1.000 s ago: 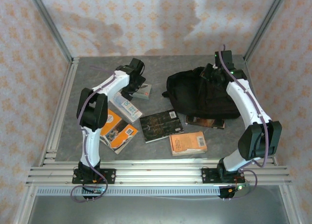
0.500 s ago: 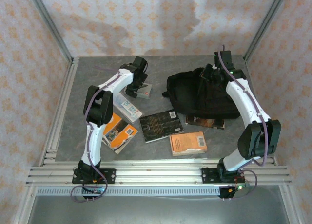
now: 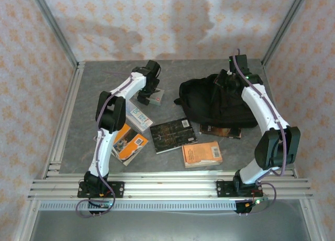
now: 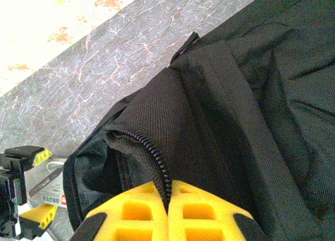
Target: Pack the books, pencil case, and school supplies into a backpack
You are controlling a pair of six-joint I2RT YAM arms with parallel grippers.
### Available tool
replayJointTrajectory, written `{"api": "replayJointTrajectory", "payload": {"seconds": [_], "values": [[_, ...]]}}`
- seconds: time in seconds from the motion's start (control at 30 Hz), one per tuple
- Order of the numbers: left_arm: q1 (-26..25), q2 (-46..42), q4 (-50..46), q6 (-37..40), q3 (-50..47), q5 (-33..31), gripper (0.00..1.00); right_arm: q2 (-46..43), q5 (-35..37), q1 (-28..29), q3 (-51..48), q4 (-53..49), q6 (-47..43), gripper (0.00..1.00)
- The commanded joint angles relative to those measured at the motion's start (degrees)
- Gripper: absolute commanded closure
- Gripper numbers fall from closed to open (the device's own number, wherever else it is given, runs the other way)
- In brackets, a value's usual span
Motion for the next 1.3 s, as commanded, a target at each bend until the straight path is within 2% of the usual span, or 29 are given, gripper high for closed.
{"api": "replayJointTrajectory", "payload": {"seconds": [0.0,0.2,0.47,0.57,0.83,0.9,0.97,1.03,1.1,1.2,1.27], "values": [[0.44,4.13,-7.01,-1.48,5.51,0.56,0.0,0.37,0.15,0.18,0.62,-1.83,-0.81,1.0],[0.53,5.37,-8.0,-1.13,6.96,2.05,0.0,0.41,0.05,0.2,1.02,-2.41,-1.0,1.0],[0.57,1.71,-4.55,2.24,5.14,4.03,0.17,-0.06,0.35,0.32,1.81,-4.45,-2.02,1.0],[0.7,0.08,-4.26,4.45,4.0,5.64,0.19,0.0,0.27,0.99,1.95,-5.66,-2.98,1.0],[0.7,-12.38,-0.9,8.87,-7.3,6.4,0.19,0.98,1.06,2.21,0.51,-7.72,-3.9,1.0],[0.62,-16.71,0.52,10.19,-11.13,6.72,0.19,1.06,-0.05,2.48,-0.32,-7.15,-4.18,0.94],[0.62,-21.08,1.78,11.83,-14.93,7.16,0.19,0.94,-1.22,2.62,-0.76,-6.73,-4.07,0.8],[0.38,-25.81,3.1,13.22,-19.41,7.35,0.19,0.08,-1.0,3.08,-1.28,-5.83,-3.9,0.62],[-0.03,-30.73,5.36,14.75,-23.92,8.33,0.19,-1.43,-1.51,3.51,-1.64,-4.63,-3.5,0.51],[-0.52,-36.56,10.26,16.0,-31.87,14.31,0.19,-4.72,-3.14,5.67,-2.4,-1.74,-2.52,0.37],[-0.85,-40.83,13.82,15.29,-37.56,17.03,0.19,-7.08,-3.86,8.4,-3.57,0.39,-1.98,0.34]]}}
